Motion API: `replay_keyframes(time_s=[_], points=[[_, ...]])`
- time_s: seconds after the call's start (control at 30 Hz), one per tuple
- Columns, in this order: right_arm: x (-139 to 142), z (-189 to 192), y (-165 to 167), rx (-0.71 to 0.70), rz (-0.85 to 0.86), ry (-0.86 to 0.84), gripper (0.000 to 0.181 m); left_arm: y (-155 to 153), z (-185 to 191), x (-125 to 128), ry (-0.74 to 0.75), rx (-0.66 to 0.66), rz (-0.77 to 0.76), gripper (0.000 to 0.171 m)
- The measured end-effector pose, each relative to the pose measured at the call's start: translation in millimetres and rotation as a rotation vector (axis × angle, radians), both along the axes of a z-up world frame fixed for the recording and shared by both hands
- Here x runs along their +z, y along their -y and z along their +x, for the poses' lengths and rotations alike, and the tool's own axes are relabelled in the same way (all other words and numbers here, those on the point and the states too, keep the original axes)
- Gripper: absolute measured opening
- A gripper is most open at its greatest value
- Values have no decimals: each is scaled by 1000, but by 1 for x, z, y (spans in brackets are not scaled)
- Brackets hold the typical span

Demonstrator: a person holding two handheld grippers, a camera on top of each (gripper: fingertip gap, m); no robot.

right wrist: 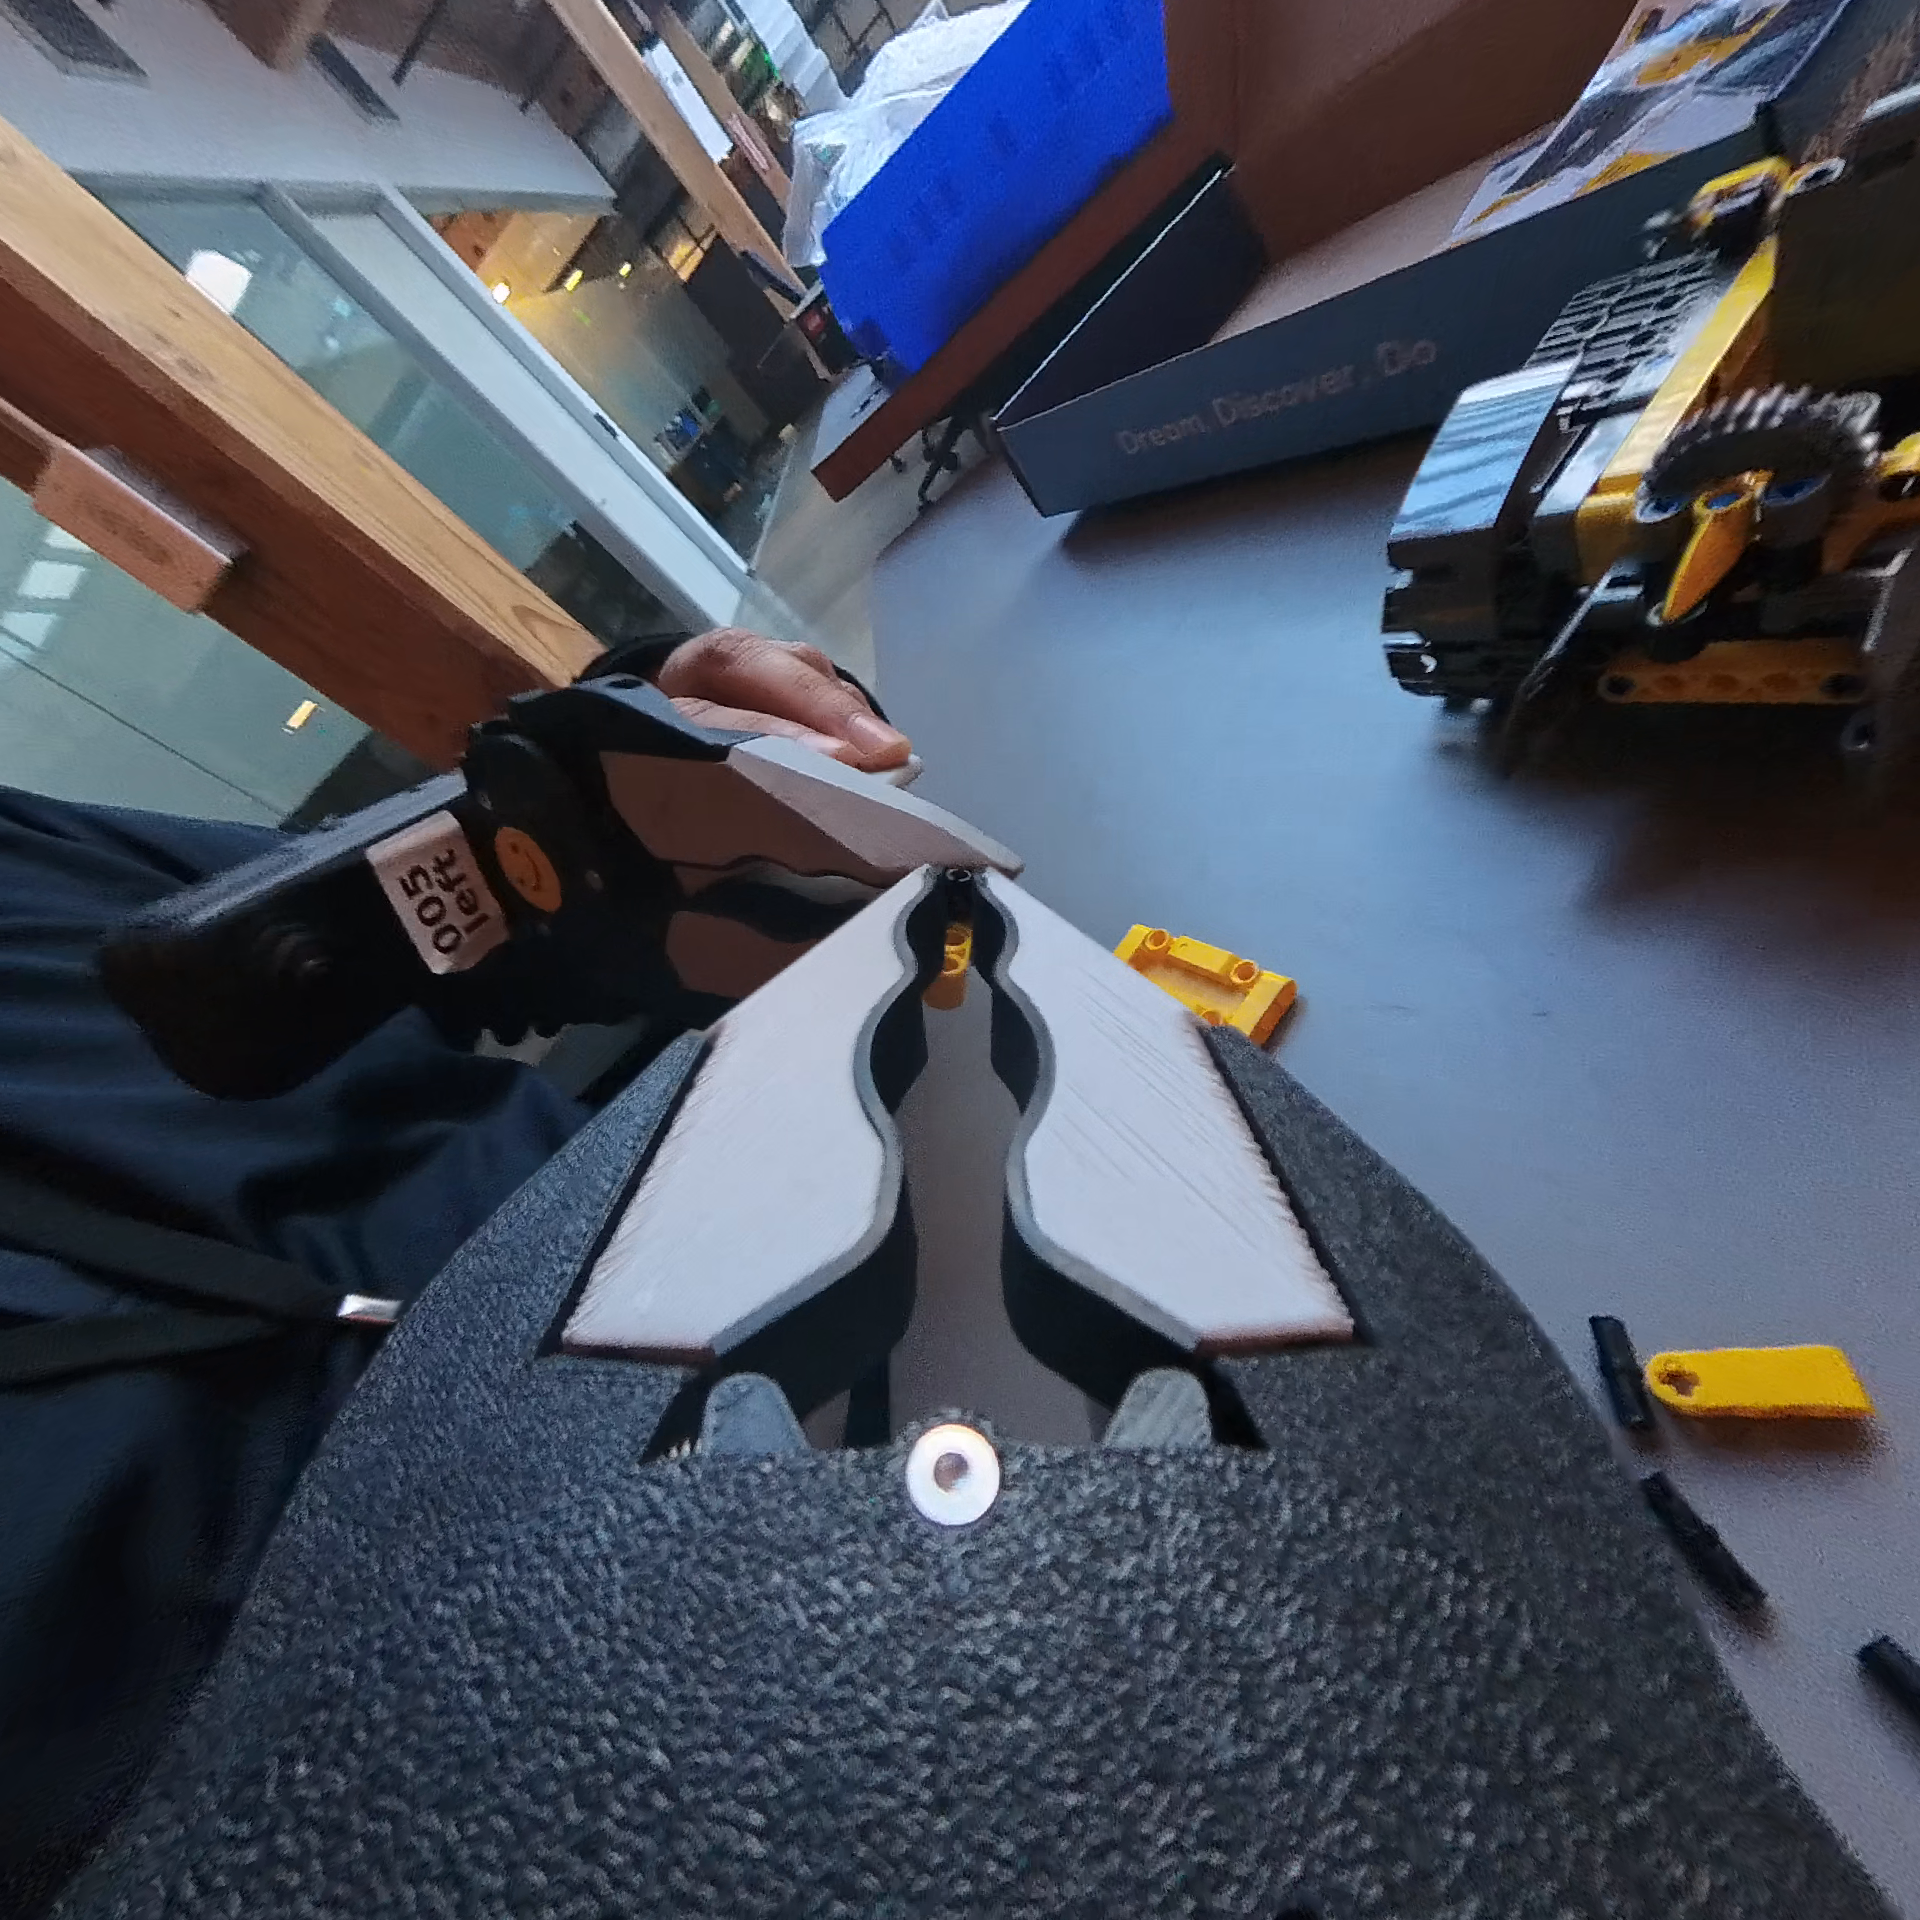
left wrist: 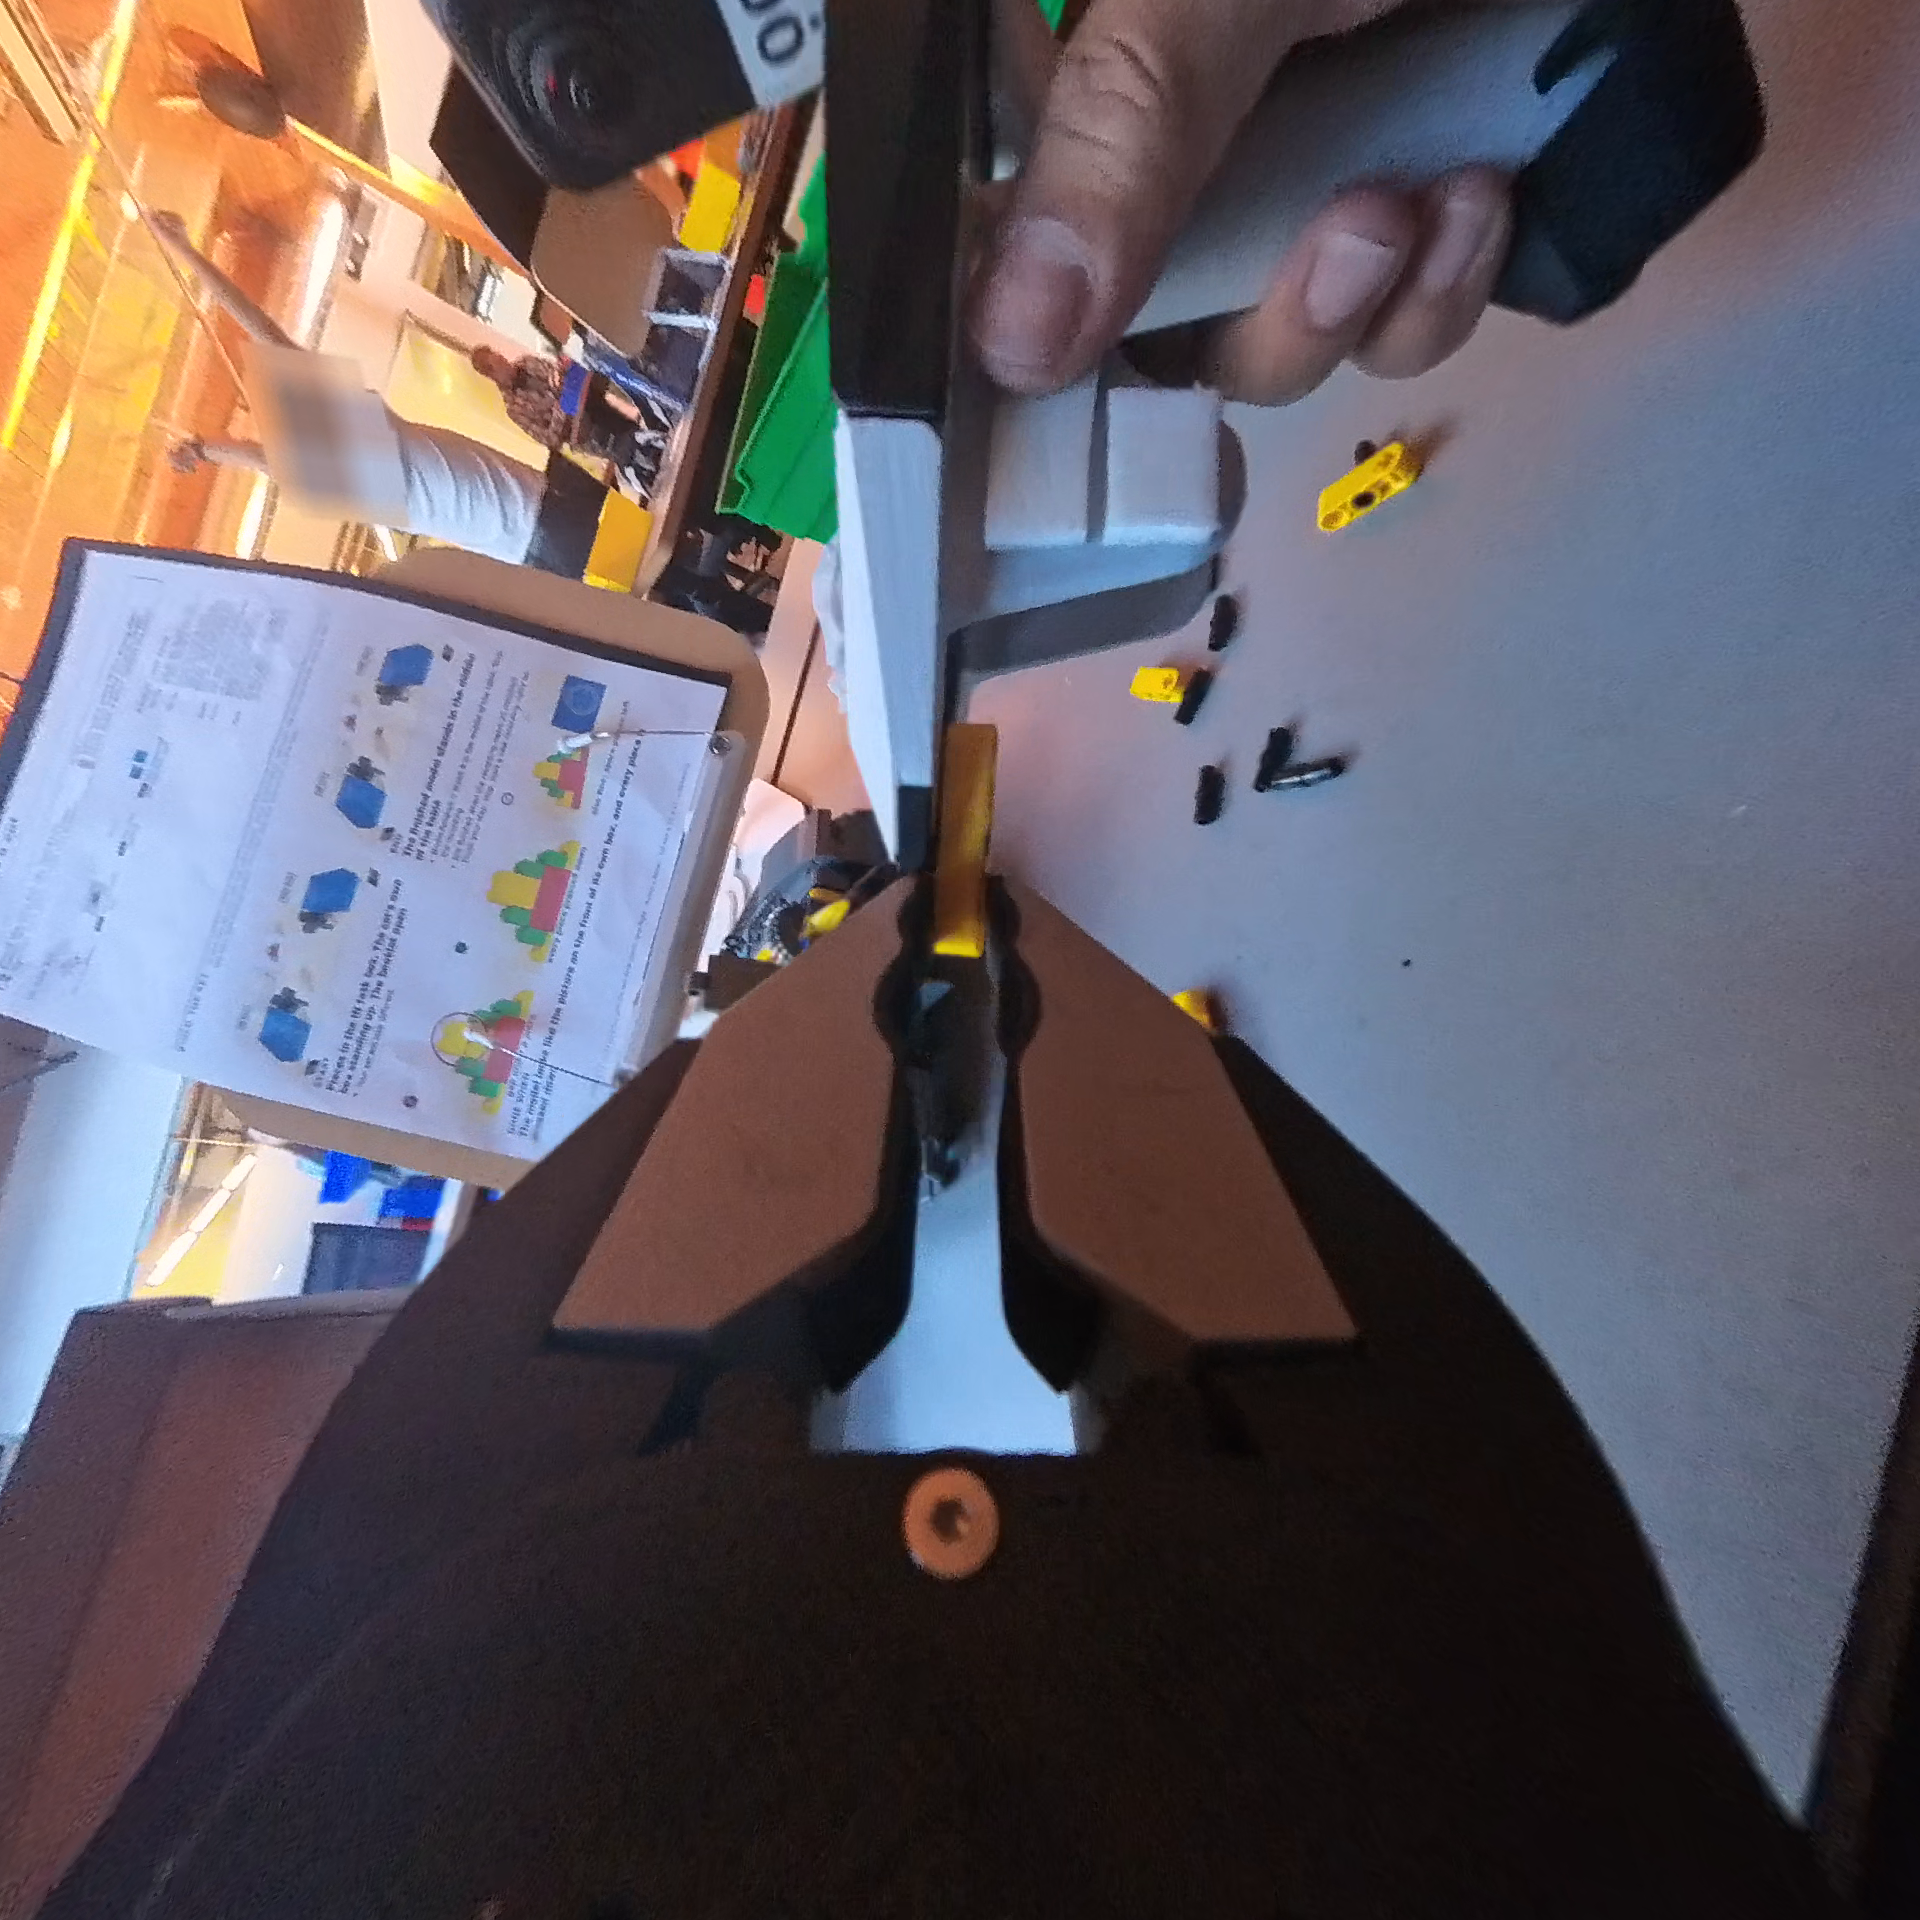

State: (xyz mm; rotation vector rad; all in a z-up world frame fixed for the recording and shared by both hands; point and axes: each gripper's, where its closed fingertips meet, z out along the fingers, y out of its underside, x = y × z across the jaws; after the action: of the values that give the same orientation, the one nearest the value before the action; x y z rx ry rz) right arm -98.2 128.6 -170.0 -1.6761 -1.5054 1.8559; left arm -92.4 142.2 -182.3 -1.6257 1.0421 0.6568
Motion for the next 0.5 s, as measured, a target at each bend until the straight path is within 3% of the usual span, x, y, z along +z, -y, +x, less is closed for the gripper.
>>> replay_keyframes(time_s=[0.17,0.23,0.27,0.33,0.5], points=[[20,-15,-7,-174,-61,-168,0,-1,-13,14,162,62,11,5],[40,-10,-40,-315,-166,-270,0,8,17,6,257,-45,-30,5],[50,-1,-61,-359,-217,-315,0,9,26,-1,193,-50,-23,5],[63,14,-79,-330,-271,-342,0,5,28,-13,97,-31,-32,5],[43,22,-74,-293,-98,-193,2,-3,6,-16,216,-3,-115,6]])
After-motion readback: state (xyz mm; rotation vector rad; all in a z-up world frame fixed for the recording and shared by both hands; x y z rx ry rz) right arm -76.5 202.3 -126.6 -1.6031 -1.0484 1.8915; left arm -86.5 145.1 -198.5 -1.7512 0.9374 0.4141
